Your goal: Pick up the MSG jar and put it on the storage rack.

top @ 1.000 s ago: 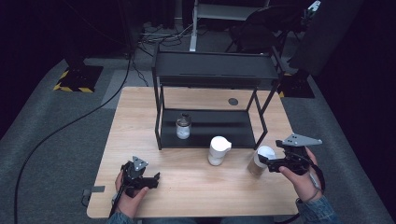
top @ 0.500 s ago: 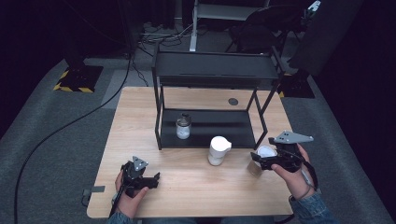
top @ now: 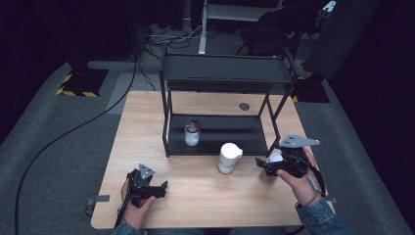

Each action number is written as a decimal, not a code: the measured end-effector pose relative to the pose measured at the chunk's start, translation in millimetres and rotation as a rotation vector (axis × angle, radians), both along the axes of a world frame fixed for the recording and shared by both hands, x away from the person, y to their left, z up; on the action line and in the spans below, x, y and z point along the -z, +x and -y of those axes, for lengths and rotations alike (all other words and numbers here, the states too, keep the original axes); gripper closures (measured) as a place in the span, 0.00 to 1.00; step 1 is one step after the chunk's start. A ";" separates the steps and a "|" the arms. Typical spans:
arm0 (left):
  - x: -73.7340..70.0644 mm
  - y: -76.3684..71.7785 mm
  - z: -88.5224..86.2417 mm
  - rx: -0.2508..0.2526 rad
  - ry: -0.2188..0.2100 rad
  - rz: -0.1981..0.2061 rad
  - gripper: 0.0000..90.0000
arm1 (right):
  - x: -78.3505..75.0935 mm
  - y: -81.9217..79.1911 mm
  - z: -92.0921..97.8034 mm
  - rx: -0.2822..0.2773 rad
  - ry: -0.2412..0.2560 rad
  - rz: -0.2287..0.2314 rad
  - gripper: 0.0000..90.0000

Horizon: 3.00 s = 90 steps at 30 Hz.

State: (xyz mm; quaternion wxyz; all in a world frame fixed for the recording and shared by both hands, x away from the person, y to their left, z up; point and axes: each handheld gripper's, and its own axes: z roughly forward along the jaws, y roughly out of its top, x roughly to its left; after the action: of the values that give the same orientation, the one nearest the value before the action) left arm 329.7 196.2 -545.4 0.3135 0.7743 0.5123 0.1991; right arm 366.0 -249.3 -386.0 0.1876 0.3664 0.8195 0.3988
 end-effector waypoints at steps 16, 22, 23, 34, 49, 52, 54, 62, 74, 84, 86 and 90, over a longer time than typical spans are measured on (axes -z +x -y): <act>0.1 0.0 0.1 -0.001 -0.001 0.001 0.06 | 0.3 9.3 -24.0 -0.037 0.009 -0.010 0.07; 0.0 0.0 0.0 0.000 0.000 0.000 0.06 | 0.3 12.3 -32.3 -0.051 0.009 -0.011 0.07; 0.0 0.0 0.0 0.000 0.000 0.000 0.06 | 0.4 12.8 -33.8 -0.053 0.010 -0.012 0.07; 0.2 0.7 0.5 -0.004 -0.001 0.000 0.05 | 2.4 19.5 -48.2 -0.073 0.004 -0.020 0.07; 0.2 1.4 0.6 -0.004 0.001 -0.001 0.04 | 6.9 26.2 -65.6 -0.094 0.007 -0.028 0.07; 0.2 1.4 0.6 -0.004 0.001 -0.001 0.04 | 8.3 27.9 -68.7 -0.097 0.004 -0.032 0.07; 0.2 1.4 0.6 -0.004 0.001 0.000 0.04 | 9.1 29.1 -70.7 -0.101 0.001 -0.030 0.07; 0.2 1.4 0.7 -0.004 0.000 0.000 0.04 | 14.3 31.8 -80.1 -0.108 -0.008 -0.039 0.07; 0.2 1.4 0.6 -0.004 0.001 0.000 0.04 | 30.1 37.5 -88.4 -0.107 -0.022 -0.071 0.07; 0.2 1.4 0.6 -0.004 0.001 -0.001 0.04 | 40.7 42.6 -93.2 -0.110 -0.034 -0.093 0.07; 0.2 1.4 0.6 -0.004 0.001 -0.001 0.04 | 43.4 43.8 -93.6 -0.109 -0.035 -0.098 0.08; 0.2 1.4 0.6 -0.004 0.001 -0.001 0.04 | 48.0 45.3 -94.7 -0.109 -0.041 -0.107 0.08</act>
State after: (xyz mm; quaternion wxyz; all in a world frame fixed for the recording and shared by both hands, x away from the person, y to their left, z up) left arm 331.1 195.6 -545.6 0.3126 0.7736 0.5137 0.1998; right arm 411.3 -154.6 -434.0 0.1290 0.3382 0.8550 0.3714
